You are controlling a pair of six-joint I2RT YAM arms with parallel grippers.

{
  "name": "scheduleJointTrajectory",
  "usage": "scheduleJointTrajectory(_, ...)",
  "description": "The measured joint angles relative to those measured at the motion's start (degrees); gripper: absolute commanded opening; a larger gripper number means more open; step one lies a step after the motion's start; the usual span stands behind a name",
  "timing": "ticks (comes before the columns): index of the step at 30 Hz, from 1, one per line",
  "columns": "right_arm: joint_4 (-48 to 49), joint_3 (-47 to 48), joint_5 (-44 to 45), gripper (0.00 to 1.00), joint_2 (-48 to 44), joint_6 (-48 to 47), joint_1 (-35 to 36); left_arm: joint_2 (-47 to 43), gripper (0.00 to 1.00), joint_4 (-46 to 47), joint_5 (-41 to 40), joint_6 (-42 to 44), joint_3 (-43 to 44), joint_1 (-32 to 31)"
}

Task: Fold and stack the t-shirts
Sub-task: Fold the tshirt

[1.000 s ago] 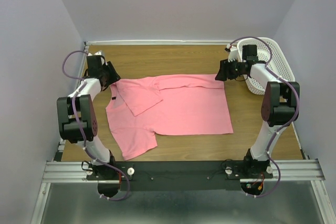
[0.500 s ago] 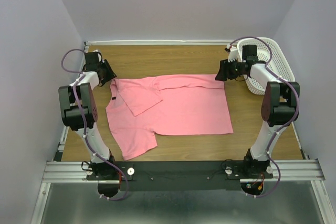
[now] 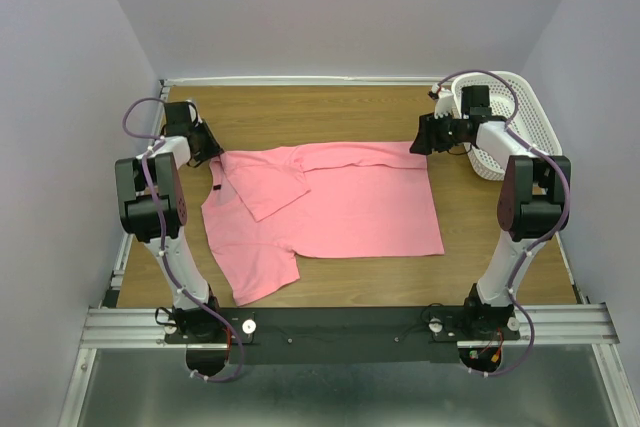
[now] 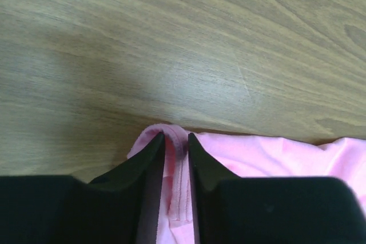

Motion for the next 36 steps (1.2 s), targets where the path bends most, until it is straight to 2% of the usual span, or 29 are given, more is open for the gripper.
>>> scheduleJointTrajectory(5,0.0,0.5,1.1,0.62,0.7,0.1,-0.1,0.9,0.02,0.1,0.5,-0.4,0.4,0.0)
scheduleJointTrajectory(7,0.0,1.5,2.1,0.61,1.9,0.6,-0.4,1.0,0.00,0.2,0.6,-0.7,0.5,0.0)
scheduleJointTrajectory(19,0.5,10.4,6.1,0.60,9.9,7.7,-1.0,0.8,0.00,2.6,1.2,-1.0,0.6,3.8)
scheduleJointTrajectory(29,1.4,15.2,3.8,0.53,17.2,12.8,-1.0,3.7,0.00,2.6,4.7,-0.1,5.8,4.1)
scheduleJointTrajectory(33,1.4,15.2,2.8,0.32,17.6,14.0,-1.0,5.2,0.00,2.1,5.2,0.5,7.5,4.1)
scheduleJointTrajectory(34,1.4,15.2,2.4,0.21,17.7,14.1,-1.0,5.4,0.00,2.0,5.3,0.6,8.0,4.1)
scheduleJointTrajectory(35,1.4,15.2,2.1,0.15,17.8,14.3,-1.0,5.7,0.00,2.0,5.4,0.6,8.4,4.1)
scheduleJointTrajectory(36,1.4,15.2,1.7,0.03,17.8,14.4,-1.0,6.1,0.00,2.0,5.5,0.7,8.9,4.1)
